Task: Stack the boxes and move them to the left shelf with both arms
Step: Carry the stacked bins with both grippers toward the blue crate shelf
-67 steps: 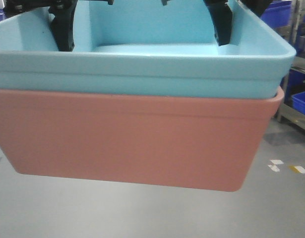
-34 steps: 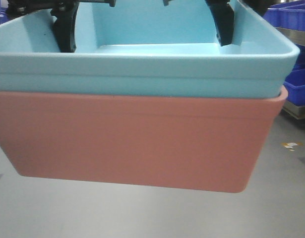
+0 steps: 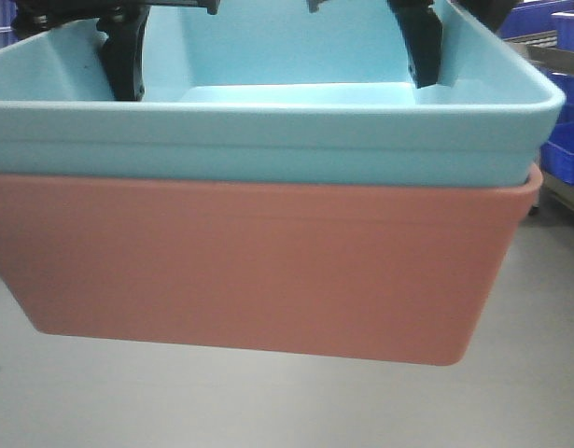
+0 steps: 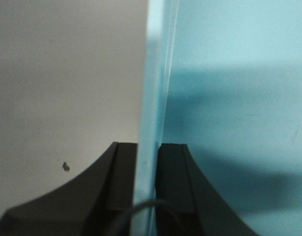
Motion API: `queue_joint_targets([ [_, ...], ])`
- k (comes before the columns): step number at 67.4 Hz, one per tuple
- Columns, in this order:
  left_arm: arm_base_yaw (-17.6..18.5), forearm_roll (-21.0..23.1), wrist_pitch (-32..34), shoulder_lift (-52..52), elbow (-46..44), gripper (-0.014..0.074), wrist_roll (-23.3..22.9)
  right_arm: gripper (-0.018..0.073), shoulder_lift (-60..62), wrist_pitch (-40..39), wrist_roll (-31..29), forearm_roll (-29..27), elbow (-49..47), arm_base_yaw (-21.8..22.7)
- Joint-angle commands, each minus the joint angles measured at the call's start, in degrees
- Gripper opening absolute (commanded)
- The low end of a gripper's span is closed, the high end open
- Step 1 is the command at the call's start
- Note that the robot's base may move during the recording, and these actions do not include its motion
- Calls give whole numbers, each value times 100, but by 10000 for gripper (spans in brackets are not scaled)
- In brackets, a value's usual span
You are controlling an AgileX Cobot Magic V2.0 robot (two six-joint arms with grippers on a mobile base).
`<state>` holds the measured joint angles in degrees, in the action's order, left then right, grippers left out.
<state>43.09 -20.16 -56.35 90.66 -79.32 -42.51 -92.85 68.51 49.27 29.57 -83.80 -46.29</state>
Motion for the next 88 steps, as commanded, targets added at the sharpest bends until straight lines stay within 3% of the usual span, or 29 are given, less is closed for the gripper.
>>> queue_joint_targets([
  [1,201,418,1124,-260,-266,-12,-85,56,242,-882,-121,-238,-258,-148],
  [88,201,418,1127,-260,-266,-12,-85,56,242,-837,-121,-238,-258,-148],
])
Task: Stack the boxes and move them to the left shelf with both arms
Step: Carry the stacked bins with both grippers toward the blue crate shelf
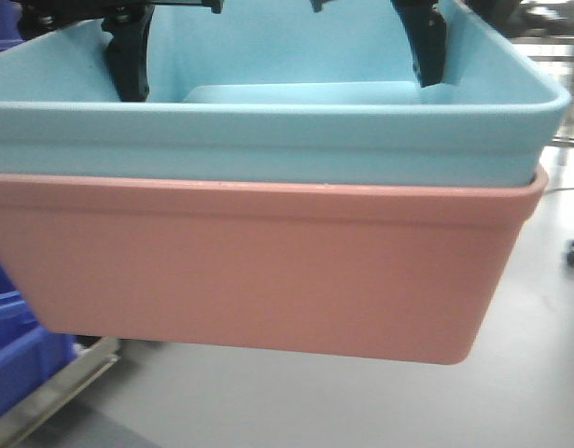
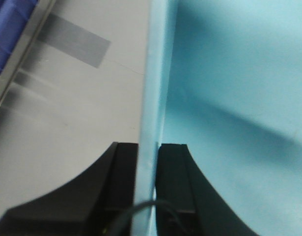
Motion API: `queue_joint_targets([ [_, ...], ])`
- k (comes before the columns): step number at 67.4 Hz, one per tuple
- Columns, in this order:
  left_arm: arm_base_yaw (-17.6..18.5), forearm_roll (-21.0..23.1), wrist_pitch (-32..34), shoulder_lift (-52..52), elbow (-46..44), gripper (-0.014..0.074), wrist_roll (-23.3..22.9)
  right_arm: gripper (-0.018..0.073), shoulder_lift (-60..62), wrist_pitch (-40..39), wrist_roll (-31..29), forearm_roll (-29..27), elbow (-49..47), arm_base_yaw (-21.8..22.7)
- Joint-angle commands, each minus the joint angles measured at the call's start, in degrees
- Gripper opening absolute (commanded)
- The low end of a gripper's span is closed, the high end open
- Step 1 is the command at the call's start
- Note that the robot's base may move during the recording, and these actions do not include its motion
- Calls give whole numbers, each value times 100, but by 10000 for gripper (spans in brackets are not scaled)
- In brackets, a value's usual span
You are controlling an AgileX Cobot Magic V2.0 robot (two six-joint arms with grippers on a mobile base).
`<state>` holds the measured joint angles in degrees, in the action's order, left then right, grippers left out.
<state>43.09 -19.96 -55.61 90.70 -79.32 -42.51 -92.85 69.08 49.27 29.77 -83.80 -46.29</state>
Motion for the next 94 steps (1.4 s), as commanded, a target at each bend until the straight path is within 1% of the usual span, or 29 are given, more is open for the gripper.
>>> queue_joint_targets([
  [1,201,397,1053,-264,-266,-12,-85,56,242,-894,-121,-258,-258,-148],
  [94,201,397,1053,-264,-266,-12,-85,56,242,-894,-121,-258,-258,-148],
])
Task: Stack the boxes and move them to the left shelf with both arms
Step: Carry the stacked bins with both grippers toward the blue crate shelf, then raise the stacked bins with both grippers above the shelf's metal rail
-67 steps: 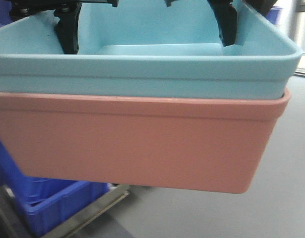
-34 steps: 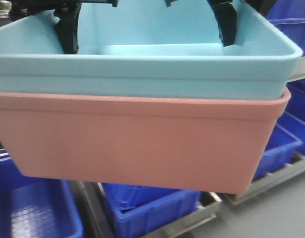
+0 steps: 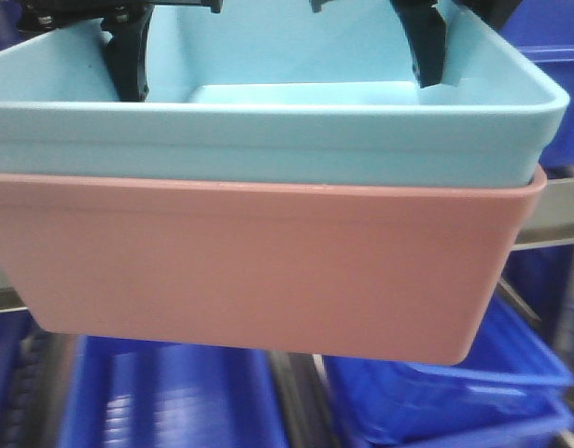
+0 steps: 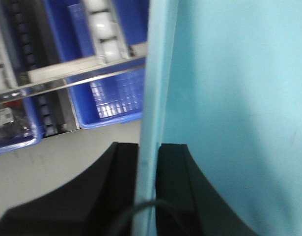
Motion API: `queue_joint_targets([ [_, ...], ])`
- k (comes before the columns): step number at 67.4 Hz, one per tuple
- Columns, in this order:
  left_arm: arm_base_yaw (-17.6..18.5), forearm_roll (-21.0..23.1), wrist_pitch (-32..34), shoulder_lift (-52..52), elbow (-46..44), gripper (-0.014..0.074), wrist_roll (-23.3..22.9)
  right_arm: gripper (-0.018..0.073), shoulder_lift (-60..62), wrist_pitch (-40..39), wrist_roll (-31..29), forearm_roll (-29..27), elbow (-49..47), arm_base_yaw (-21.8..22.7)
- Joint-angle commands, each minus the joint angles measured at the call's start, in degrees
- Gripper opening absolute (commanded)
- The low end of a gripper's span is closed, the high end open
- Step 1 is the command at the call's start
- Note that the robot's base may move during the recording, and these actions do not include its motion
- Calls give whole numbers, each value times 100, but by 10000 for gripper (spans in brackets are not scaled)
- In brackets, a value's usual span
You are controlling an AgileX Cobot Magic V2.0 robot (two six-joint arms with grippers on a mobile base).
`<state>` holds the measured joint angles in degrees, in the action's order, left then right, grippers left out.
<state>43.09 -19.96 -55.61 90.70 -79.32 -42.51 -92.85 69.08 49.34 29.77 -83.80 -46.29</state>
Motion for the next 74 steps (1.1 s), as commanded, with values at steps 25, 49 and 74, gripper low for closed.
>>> queue_joint_targets([
  [25,201,397,1053,-264,-266,-12,-85,56,242,-894,-128,-258,-258,-148],
  [49,201,397,1053,-264,-266,-12,-85,56,242,-894,-128,-258,-258,-148],
  [74,201,397,1053,-264,-266,-12,-85,56,242,-894,-128,-258,-258,-148],
])
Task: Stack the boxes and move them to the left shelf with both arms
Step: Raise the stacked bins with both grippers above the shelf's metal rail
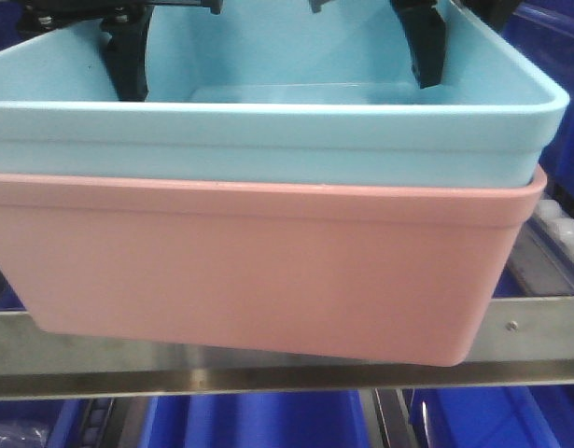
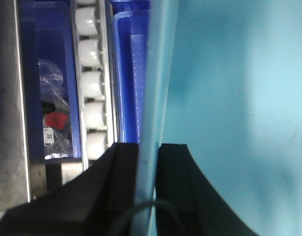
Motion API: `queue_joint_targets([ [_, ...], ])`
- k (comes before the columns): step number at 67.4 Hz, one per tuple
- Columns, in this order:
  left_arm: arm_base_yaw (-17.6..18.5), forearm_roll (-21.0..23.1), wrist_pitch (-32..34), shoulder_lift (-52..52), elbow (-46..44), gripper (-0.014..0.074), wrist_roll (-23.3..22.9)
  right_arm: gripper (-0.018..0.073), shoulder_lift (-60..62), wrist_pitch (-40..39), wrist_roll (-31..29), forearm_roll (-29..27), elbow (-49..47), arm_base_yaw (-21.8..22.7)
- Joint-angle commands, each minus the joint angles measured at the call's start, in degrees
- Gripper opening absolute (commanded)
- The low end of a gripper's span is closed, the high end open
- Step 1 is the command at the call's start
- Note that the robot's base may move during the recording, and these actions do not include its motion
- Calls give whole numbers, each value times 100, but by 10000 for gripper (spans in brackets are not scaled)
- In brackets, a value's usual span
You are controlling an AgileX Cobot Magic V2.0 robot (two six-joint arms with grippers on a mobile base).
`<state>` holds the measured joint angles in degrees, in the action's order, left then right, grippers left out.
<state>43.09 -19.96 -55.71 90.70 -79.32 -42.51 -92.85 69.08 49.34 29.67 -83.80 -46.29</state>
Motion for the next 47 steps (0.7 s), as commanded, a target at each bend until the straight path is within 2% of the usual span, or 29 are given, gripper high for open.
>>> queue_joint_targets([
  [1,201,397,1063,-264,-266,-12,-85,56,242,-894,-128,-247,-258,-148],
  [47,201,397,1063,-264,-266,-12,-85,56,242,-894,-128,-247,-258,-148],
])
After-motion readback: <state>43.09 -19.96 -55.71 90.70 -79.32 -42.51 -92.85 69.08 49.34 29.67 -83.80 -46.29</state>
